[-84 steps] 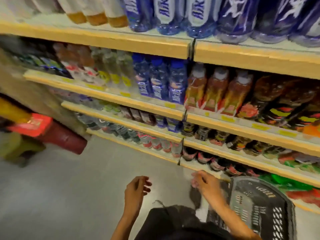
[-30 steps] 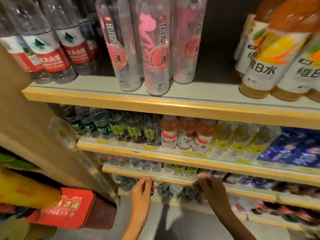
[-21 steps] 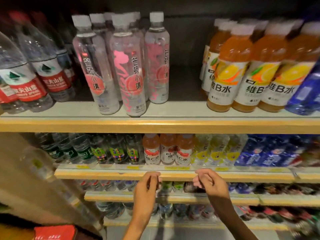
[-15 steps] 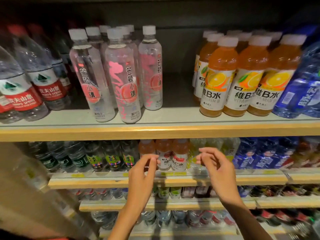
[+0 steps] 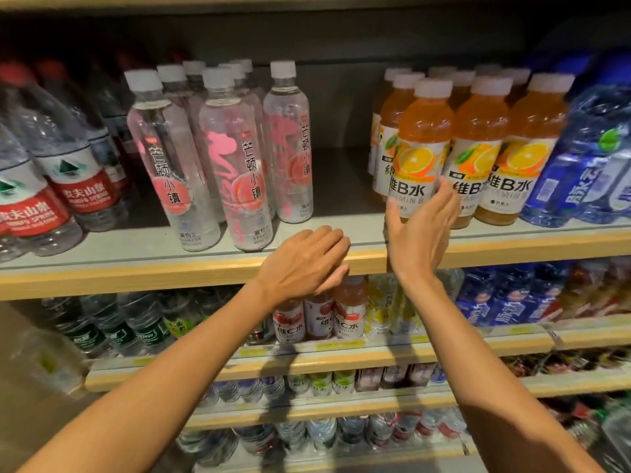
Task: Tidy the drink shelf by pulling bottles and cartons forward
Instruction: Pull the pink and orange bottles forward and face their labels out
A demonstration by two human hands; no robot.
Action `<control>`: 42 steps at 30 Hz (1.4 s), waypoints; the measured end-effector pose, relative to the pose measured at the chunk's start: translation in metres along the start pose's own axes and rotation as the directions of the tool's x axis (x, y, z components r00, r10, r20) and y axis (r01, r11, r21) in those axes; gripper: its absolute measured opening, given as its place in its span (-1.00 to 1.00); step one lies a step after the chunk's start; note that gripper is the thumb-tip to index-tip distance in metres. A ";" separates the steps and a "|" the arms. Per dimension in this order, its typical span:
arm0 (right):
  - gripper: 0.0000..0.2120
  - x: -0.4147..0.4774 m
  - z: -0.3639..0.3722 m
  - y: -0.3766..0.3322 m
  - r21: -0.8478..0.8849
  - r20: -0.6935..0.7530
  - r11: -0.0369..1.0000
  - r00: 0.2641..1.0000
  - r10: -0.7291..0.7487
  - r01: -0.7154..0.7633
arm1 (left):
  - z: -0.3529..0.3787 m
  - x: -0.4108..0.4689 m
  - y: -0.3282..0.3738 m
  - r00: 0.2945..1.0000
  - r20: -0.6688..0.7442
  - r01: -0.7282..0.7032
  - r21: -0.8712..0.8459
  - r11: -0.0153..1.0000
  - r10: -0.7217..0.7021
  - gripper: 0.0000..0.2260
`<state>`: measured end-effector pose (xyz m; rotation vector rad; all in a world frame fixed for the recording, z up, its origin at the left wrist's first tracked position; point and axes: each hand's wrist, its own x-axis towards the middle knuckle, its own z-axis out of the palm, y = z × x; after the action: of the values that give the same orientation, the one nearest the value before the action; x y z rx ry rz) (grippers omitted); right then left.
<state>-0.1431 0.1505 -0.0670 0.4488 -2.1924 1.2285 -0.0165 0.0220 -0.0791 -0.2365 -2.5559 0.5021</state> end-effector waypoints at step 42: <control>-0.45 -0.045 -0.061 -0.040 0.486 0.426 0.871 0.890 -0.163 -0.073 | -0.120 0.092 0.030 0.491 0.130 0.211 -0.977 -0.027 -0.861 -0.77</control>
<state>-0.0661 0.1825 -0.0440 1.0930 -2.1898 1.8097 -0.0301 0.1105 0.0466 0.3384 -1.6619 -1.3882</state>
